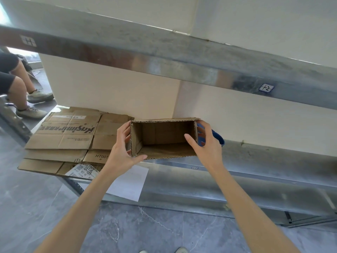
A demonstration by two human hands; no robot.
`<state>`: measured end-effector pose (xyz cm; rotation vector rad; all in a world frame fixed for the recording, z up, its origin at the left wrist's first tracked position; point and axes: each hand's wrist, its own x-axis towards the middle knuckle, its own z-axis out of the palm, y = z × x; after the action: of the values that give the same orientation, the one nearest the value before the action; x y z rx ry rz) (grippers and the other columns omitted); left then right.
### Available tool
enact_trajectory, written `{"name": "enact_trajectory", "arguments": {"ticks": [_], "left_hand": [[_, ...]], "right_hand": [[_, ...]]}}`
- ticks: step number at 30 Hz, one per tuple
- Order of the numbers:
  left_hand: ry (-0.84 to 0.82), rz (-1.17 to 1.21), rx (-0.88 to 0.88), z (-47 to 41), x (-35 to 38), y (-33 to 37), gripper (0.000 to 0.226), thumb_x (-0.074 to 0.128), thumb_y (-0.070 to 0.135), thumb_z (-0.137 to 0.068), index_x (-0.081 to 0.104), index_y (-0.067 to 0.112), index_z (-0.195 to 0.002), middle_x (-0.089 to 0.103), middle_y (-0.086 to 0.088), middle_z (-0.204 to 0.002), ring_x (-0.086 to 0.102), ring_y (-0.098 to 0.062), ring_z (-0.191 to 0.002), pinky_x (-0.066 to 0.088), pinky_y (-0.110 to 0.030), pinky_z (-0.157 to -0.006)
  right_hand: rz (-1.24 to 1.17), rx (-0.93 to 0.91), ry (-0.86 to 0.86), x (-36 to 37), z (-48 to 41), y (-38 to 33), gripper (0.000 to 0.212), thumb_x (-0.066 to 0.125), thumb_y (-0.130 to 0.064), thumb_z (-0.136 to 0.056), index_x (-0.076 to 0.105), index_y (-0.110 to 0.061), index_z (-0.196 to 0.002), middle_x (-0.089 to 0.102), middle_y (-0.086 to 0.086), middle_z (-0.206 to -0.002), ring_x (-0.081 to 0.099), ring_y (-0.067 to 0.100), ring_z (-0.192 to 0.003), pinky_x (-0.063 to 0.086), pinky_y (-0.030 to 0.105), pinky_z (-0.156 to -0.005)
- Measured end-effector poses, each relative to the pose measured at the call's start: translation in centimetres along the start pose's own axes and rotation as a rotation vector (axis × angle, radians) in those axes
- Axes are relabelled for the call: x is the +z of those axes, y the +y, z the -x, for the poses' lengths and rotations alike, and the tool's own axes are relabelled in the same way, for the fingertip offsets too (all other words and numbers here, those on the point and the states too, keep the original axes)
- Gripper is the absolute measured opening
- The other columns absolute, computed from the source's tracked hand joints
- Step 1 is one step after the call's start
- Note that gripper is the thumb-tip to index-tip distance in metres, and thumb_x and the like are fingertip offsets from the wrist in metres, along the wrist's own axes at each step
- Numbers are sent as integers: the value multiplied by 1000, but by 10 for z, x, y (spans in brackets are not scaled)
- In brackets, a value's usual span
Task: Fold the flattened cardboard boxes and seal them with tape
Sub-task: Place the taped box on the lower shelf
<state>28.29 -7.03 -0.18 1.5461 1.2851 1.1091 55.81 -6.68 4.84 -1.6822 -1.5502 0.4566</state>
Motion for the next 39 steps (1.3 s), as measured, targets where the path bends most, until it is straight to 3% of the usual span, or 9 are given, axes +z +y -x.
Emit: {"name": "enact_trajectory", "arguments": {"ticks": [3, 7, 10, 12, 15, 21, 25, 32, 39], "left_hand": [[16, 12, 18, -7, -2, 4, 108, 87, 4, -73, 21, 46, -148, 32, 55, -131, 34, 28, -121, 36, 5, -84], [91, 21, 41, -17, 1, 20, 100, 85, 12, -77, 24, 33, -153, 36, 22, -148, 35, 12, -132, 28, 2, -98], [102, 0, 119, -22, 6, 34, 95, 84, 17, -79, 26, 33, -153, 35, 43, -140, 32, 21, -130, 28, 0, -103], [88, -14, 161, -24, 10, 45, 93, 83, 24, -78, 27, 34, -152, 32, 51, -135, 32, 23, -129, 28, 2, -101], [81, 15, 205, -25, 19, 62, 90, 80, 34, -76, 29, 35, -151, 34, 46, -140, 35, 16, -132, 30, -1, -102], [40, 9, 240, -28, 59, 91, 85, 76, 46, -73, 35, 40, -147, 35, 39, -144, 33, 22, -129, 33, 5, -90], [3, 19, 271, -27, 111, 111, 83, 78, 45, -73, 38, 40, -145, 40, 26, -148, 38, 7, -135, 40, -5, -95], [-90, 29, 295, -20, 248, 150, 86, 78, 47, -77, 30, 45, -149, 31, 35, -150, 30, 16, -134, 33, -27, -111], [-144, 83, 302, -16, 377, 186, 86, 78, 44, -77, 31, 40, -149, 32, 21, -156, 31, -4, -143, 30, -15, -109]], "right_hand": [[-154, 16, -79, -3, -1, 0, 77, 62, -63, -78, 39, -35, -146, 52, -22, -129, 53, 0, -115, 43, 3, -79], [-329, 50, -139, -6, -4, 0, 72, 69, -48, -83, 37, -37, -147, 50, -17, -137, 52, 5, -123, 49, 14, -90], [-371, 54, -143, -12, -4, -1, 68, 70, -36, -89, 35, -38, -147, 46, -22, -137, 46, 3, -129, 46, 25, -102], [-377, 44, -145, -19, -5, -1, 67, 69, -33, -91, 33, -39, -148, 43, -32, -134, 45, -7, -125, 43, 15, -99], [-374, 28, -116, -34, -6, 1, 65, 67, -31, -93, 32, -37, -149, 39, -44, -125, 45, -20, -116, 41, 3, -90], [-419, -7, -59, -87, -4, 22, 59, 62, -32, -97, 35, -35, -149, 45, -26, -141, 43, -3, -131, 45, 19, -100], [-408, -32, -22, -137, 1, 54, 55, 60, -35, -97, 36, -39, -146, 43, -17, -148, 41, 5, -135, 46, 19, -92], [-395, -13, 55, -252, 16, 140, 51, 62, -32, -98, 39, -45, -142, 46, -17, -147, 40, 5, -138, 48, 35, -103], [-379, 59, 118, -352, 25, 217, 52, 64, -32, -96, 42, -48, -140, 54, -20, -138, 43, -10, -131, 43, 14, -96]]}}
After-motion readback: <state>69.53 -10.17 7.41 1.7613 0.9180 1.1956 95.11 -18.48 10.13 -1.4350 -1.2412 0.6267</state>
